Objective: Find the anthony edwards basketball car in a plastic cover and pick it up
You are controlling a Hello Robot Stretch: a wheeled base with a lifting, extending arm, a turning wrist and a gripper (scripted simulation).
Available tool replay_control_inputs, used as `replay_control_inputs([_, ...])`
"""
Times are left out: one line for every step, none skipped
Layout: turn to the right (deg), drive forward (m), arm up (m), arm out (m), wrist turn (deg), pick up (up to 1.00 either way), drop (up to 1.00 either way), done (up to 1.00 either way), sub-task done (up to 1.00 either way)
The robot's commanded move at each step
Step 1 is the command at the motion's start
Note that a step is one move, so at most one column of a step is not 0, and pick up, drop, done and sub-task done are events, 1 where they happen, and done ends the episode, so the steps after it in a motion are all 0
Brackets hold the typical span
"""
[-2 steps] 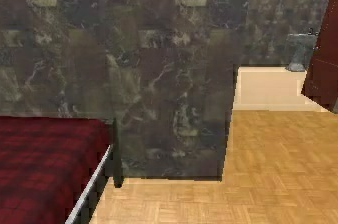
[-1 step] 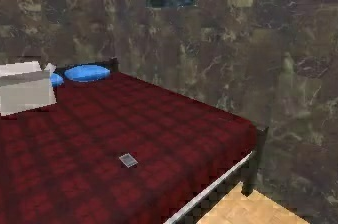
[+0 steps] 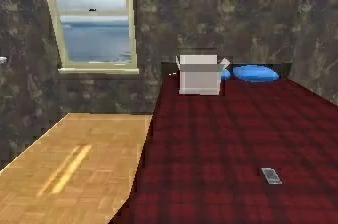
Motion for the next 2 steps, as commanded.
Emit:
replay_control_inputs([-45.0, 0.0, 0.0, 0.0, 0.0, 0.0, 0.0, 0.0, 0.0])
replay_control_inputs([-12.0, 0.0, 0.0, 0.0, 0.0, 0.0, 0.0, 0.0, 0.0])
